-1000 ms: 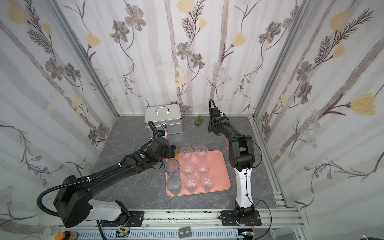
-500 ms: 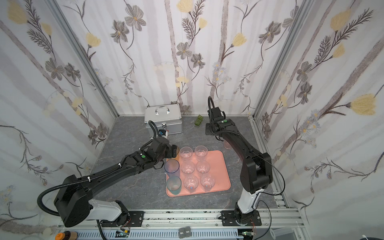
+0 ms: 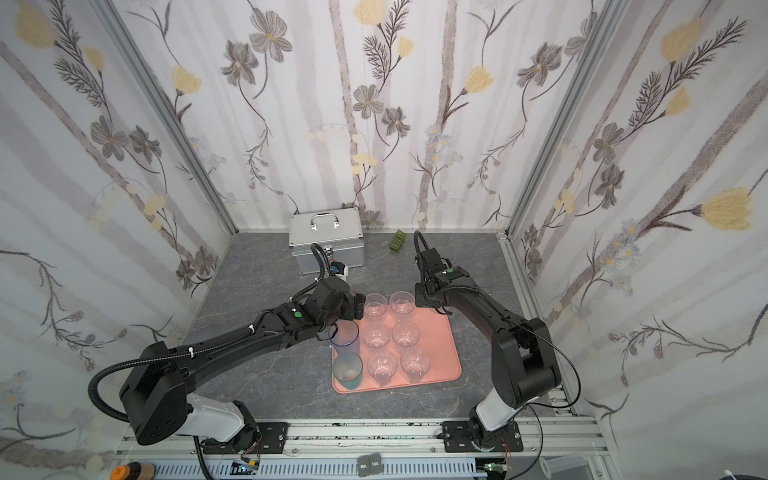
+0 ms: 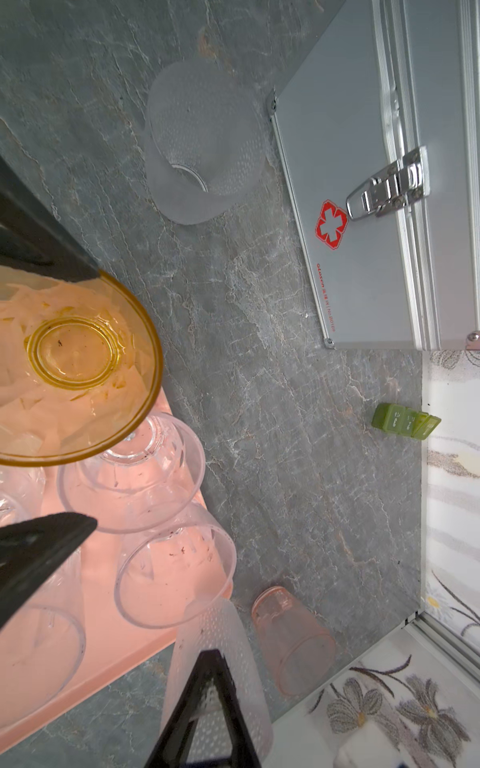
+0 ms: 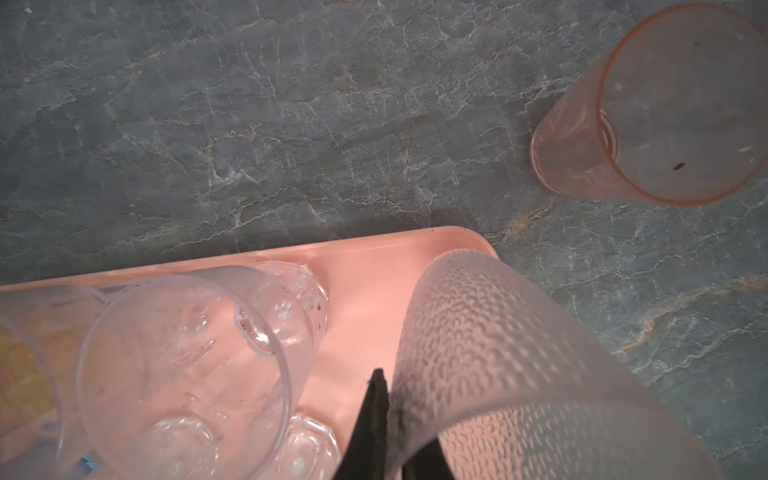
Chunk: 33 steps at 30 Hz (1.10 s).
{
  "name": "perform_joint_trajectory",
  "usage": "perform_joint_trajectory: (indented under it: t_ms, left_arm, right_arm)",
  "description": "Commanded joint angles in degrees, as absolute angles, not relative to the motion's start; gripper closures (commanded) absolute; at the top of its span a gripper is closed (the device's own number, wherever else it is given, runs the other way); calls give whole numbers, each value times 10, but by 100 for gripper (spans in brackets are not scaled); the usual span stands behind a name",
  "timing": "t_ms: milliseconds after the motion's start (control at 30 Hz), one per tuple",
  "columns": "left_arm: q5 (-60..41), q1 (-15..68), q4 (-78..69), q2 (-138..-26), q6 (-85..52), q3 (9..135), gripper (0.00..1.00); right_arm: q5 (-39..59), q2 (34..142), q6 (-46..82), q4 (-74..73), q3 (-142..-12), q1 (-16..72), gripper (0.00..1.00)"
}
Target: Place the glasses into the tray
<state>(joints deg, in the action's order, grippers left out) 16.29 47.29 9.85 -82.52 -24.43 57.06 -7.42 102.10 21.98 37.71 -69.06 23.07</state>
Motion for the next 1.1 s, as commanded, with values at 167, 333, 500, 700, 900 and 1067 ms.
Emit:
perform_joint_trajectory:
  t_ms: [167,333,500,700,900,1067]
  left_arm:
    - [171,475,88,-811,-262,553,10]
    - [180,475,88,-809,-248,559,10]
    - [190,474,88,-806,-238,563,9]
    - [203,467,88,-777,-239,546,8]
    - [200,446,89,-751,-239,529,8]
    - [154,383,90,-723,-234,515,11]
  right_arm:
    - [-72,1053,215,343,-691,231,100]
    - [-62,1044,216,353,-687,235,100]
    - [-60,1054,215,355,-686,238,100]
    - [-55,1061,214,362,-700,238,88]
    - [-58,1046,211,388,-728,238,70]
    - [-64,1017,213,408,-759,238,60]
